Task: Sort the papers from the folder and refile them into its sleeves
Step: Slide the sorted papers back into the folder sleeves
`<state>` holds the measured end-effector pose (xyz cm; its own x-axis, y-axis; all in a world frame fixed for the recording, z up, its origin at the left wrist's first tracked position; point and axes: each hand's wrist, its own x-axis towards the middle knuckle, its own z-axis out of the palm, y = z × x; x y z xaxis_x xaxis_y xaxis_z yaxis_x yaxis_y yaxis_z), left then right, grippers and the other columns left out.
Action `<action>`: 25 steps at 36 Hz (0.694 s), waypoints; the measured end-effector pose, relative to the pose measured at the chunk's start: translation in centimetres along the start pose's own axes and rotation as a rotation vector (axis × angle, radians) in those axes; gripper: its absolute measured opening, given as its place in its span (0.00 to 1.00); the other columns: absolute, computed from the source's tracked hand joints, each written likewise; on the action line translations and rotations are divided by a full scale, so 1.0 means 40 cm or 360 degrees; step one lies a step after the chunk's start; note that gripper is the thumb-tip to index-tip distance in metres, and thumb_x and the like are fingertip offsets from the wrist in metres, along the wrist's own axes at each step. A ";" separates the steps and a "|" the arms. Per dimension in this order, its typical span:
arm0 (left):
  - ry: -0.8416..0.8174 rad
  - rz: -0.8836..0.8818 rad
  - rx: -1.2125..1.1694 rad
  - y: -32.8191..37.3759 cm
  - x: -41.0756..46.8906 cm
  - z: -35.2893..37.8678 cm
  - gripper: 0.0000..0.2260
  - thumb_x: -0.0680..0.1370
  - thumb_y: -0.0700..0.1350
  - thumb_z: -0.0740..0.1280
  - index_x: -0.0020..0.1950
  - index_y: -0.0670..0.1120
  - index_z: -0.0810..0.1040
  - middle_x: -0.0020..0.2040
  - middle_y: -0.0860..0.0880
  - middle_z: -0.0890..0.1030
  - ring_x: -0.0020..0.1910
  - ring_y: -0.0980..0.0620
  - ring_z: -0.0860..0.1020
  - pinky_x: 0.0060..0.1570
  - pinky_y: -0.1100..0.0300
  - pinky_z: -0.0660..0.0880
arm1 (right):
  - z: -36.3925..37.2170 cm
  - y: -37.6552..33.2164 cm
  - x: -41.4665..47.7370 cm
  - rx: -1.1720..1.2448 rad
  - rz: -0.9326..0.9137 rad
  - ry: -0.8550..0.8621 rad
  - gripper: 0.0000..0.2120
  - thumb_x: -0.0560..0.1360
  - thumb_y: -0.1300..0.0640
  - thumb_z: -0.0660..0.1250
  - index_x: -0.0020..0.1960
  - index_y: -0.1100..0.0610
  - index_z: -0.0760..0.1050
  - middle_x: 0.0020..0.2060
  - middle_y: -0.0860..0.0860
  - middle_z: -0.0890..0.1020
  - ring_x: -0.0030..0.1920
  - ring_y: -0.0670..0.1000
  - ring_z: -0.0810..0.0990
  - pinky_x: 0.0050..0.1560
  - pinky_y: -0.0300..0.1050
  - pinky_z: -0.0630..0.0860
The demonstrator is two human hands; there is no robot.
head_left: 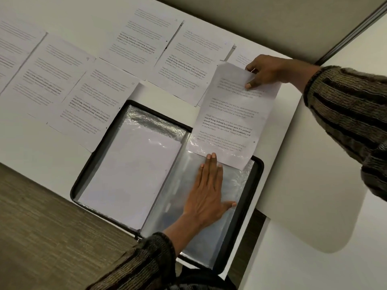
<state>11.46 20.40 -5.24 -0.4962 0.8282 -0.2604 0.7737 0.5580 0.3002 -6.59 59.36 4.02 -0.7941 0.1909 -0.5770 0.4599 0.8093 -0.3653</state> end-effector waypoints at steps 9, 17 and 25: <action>-0.0148 0.0175 0.0051 0.028 0.011 0.012 0.54 0.79 0.77 0.53 0.84 0.38 0.34 0.83 0.36 0.30 0.83 0.38 0.31 0.83 0.38 0.49 | 0.048 -0.008 -0.010 0.0088 0.0035 -0.0052 0.12 0.75 0.57 0.78 0.57 0.55 0.82 0.53 0.54 0.83 0.52 0.57 0.82 0.43 0.43 0.77; -0.0204 0.0310 0.0143 0.042 0.003 0.013 0.52 0.80 0.77 0.49 0.84 0.37 0.37 0.83 0.35 0.31 0.83 0.37 0.32 0.82 0.38 0.49 | 0.065 -0.021 -0.014 0.0071 0.0058 -0.0079 0.16 0.75 0.56 0.79 0.61 0.57 0.83 0.57 0.55 0.82 0.56 0.59 0.81 0.52 0.49 0.78; -0.0230 0.0315 0.0140 0.041 -0.008 0.018 0.53 0.80 0.77 0.50 0.85 0.38 0.37 0.83 0.35 0.31 0.83 0.38 0.32 0.82 0.38 0.49 | 0.076 -0.025 -0.012 0.0058 0.0051 -0.0063 0.15 0.74 0.57 0.79 0.59 0.57 0.83 0.56 0.56 0.83 0.56 0.59 0.82 0.58 0.57 0.82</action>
<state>13.17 21.00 -5.32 -0.2751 0.9012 -0.3348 0.8845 0.3738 0.2793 -5.46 56.77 2.43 -0.7628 0.1935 -0.6170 0.4994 0.7823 -0.3722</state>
